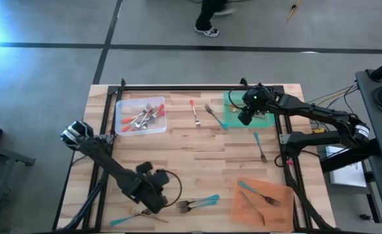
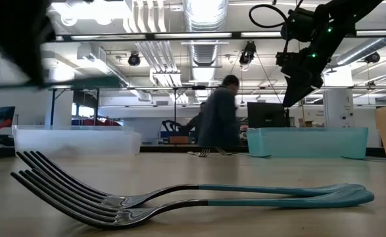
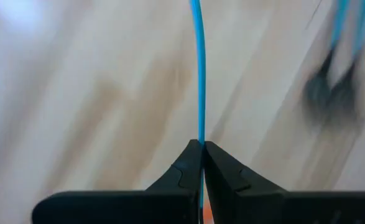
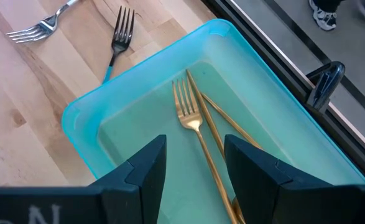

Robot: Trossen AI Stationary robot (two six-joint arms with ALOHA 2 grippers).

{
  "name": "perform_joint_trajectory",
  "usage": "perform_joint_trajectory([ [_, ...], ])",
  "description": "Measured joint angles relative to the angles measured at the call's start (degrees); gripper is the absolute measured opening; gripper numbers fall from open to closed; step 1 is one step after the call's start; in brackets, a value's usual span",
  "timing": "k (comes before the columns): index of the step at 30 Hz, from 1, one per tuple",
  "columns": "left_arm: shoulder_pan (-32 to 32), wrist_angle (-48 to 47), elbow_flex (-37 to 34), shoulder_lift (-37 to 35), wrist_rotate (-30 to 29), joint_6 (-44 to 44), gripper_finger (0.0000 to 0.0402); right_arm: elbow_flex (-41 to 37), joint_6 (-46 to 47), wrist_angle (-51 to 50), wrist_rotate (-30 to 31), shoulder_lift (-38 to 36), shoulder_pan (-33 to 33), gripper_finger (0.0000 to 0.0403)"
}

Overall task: Sort silverware by color (type)
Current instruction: Put the blue fork into the orange bin

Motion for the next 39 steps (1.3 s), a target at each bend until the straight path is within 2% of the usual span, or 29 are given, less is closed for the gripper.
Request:
perform_joint_trajectory([
  [7, 1.9, 3.09, 9.46, 0.78, -23.08, 13.01, 0.0, 0.0, 0.0, 0.01, 0.01, -0.01, -0.01, 0.0153],
  [11, 2.03, 6.29, 11.76, 1.66, -35.47, 17.16, 0.0, 0.0, 0.64, 2.17, -0.01, -0.01, 0.01, 0.0153],
  [15, 2.26, 8.79, 10.4, 1.73, -45.83, 15.68, 0.0, 0.0, 7.9, 6.79, -0.21, 0.01, 0.0, 0.0153],
  [21, 2.41, 12.77, 3.23, 1.73, -52.24, 3.95, 0.0, -0.02, 14.25, 10.79, -0.18, 0.02, 0.01, 0.0153],
  [26, 2.53, 26.62, -6.06, 1.75, -52.43, 2.15, 0.0, 0.02, 18.95, 12.16, -0.45, 0.34, 0.01, 0.0153],
  [29, 2.97, 37.69, -9.4, 1.75, -51.86, 9.48, 0.0, 0.02, 19.77, 12.22, -0.49, 0.34, 0.01, 0.0153],
  [31, 3.79, 45.84, -10.82, 1.73, -49.09, 17.53, 0.0, 0.02, 19.6, 11.15, -1.39, 0.34, 0.0, 0.0153],
  [34, 5.81, 58.44, -11.87, 1.73, -39.22, 32.63, 0.0, 0.02, 19.02, 9.45, -4.6, 0.34, 0.05, 0.0153],
  [36, 7.4, 67.44, -12.64, 1.7, -29.44, 43.07, 0.0, 0.02, 19.13, 7.59, -8.23, 0.31, 0.4, 0.0153],
  [39, 9.84, 77.29, -13.24, 1.7, -17.76, 53.22, 0.0, 0.02, 19.67, 4.69, -13.68, -0.13, 2.14, 0.0153],
])
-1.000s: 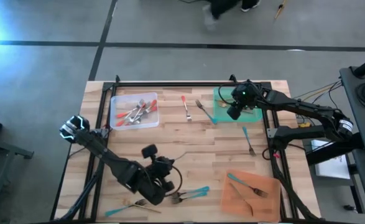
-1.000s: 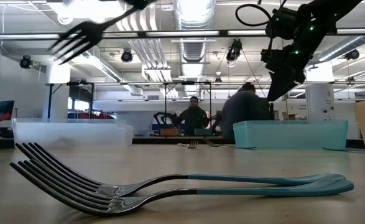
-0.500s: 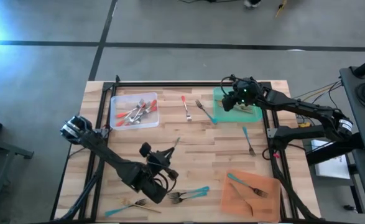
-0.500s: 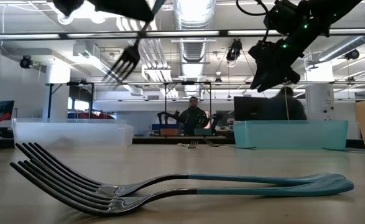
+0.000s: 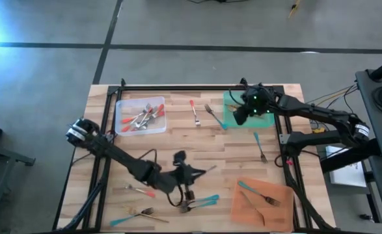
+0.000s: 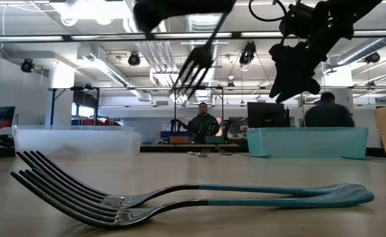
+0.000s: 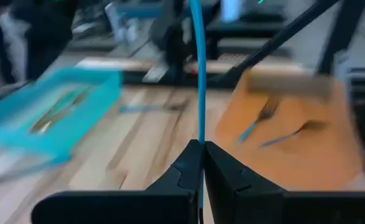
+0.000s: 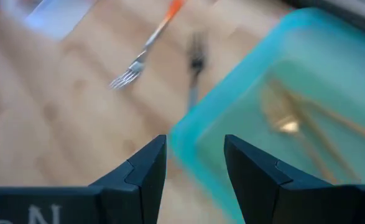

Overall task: Sort silverware by color (type)
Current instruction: Put the blue fork into the orange bin

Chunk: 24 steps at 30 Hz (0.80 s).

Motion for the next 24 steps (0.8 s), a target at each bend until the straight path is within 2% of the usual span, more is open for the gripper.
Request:
perform_joint_trajectory([
  [5, 3.29, 1.78, -0.11, -0.02, 1.47, 3.57, 0.0, -0.02, -0.04, -0.12, -0.61, -2.39, 7.72, 0.0153],
  [10, 5.74, 1.97, -0.69, -0.02, 3.13, 4.64, 0.0, -0.02, -0.78, 7.97, 5.49, -6.66, 20.14, 0.0153],
  [14, 7.1, 2.3, -0.74, -0.02, 3.06, 4.65, 0.0, -0.02, -1.51, 13.65, 13.63, -9.62, 30.03, 0.0153],
  [17, 7.28, 5.04, -0.76, -0.02, 2.18, 6.49, 0.0, -0.02, -1.4, 14.25, 20.86, -10.88, 37.54, 0.0153],
  [21, 7.22, 10.31, -0.7, -0.02, 1.99, 12.38, 0.0, -0.02, -1.74, 14.44, 34.38, -11.33, 48.14, 0.0153],
  [24, 7.5, 12.45, -0.7, -0.02, 1.98, 13.76, 0.0, -0.1, -1.05, 15.46, 41.42, -10.94, 55.03, 0.0153],
])
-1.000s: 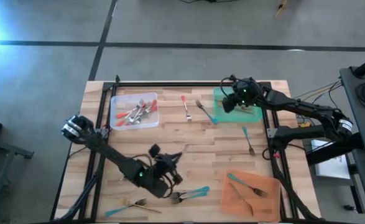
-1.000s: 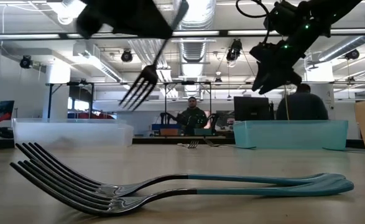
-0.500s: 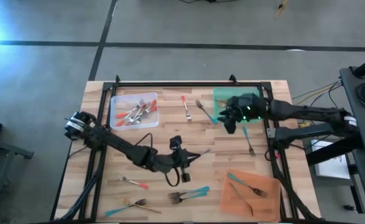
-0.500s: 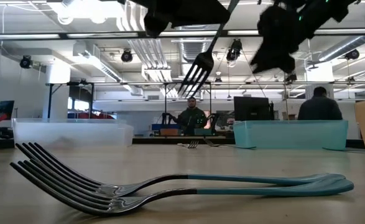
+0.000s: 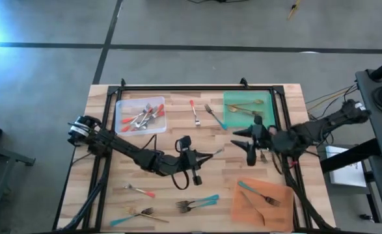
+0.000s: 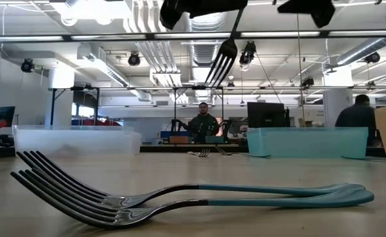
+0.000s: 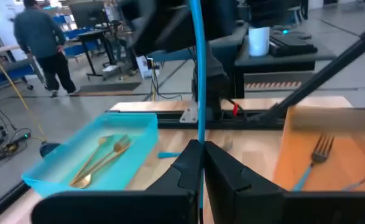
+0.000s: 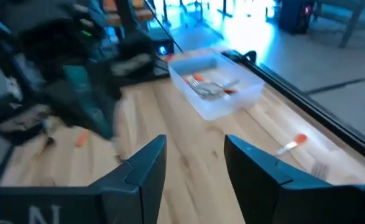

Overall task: Sort silverware by color (type)
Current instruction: Put the blue fork into the orange bin

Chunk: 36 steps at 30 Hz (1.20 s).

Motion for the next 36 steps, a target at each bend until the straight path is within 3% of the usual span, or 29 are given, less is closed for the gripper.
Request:
perform_joint_trajectory([
  [7, 2.34, 4.12, 0.0, -0.02, -0.05, -0.06, 0.0, -3.48, -2.74, 16.59, 10.29, 6.97, 9.59, 0.0153],
  [13, 3.36, 5.63, 0.0, -0.04, 1.42, -0.32, 0.0, -4.29, -8.97, 29.21, 12.72, 16.14, 9.28, 0.0153],
  [20, 2.87, 5.64, 0.0, -0.04, 1.57, -0.58, 0.0, -3.71, -12.54, 32.1, 18.55, 20.0, 8.86, 0.0153],
  [30, 2.67, 5.07, -0.56, -0.07, 2.68, -1.59, 0.0, -3.68, -12.85, 33.67, 18.66, 18.11, 8.86, 0.0153],
  [36, 2.59, 4.77, -0.83, -0.07, 2.77, -2.13, 0.0, -3.66, -14.94, 37.82, 15.3, 18.24, 8.84, 0.0153],
])
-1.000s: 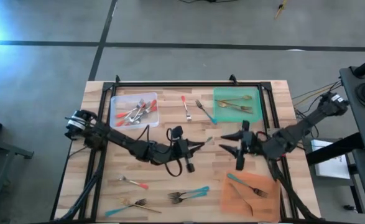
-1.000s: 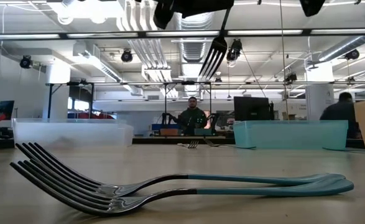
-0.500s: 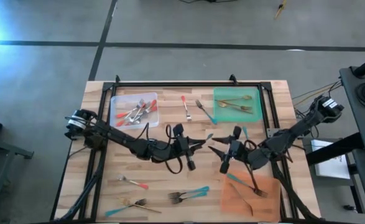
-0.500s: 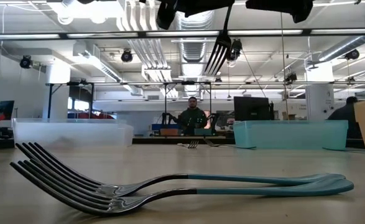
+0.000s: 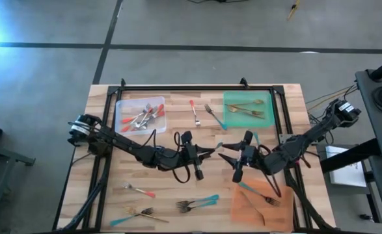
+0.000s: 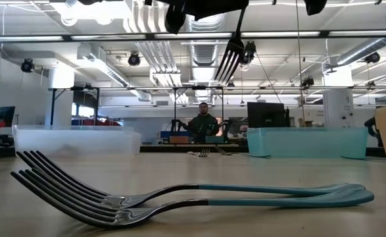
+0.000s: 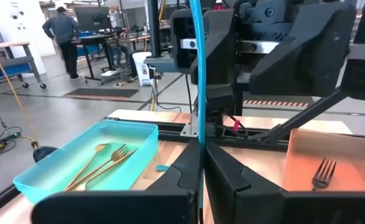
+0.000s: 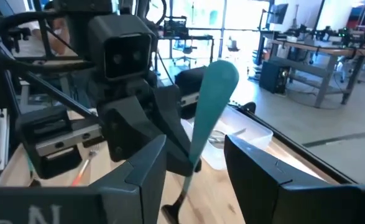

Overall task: Sort silverware by color (type)
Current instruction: Put the blue fork into the orange bin

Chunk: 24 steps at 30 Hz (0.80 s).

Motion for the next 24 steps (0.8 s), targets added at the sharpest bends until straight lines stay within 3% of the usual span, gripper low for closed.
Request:
perform_joint_trajectory([
  [14, -0.48, 0.06, 0.11, 0.0, 3.69, -1.09, 0.0, 0.04, -1.87, 3.67, -2.97, 0.0, -1.38, 0.0149],
  [24, -0.48, 0.13, 0.17, 0.0, 3.65, -1.11, 0.0, 0.04, 0.87, 3.74, -3.01, -0.02, -1.88, 0.0097],
])
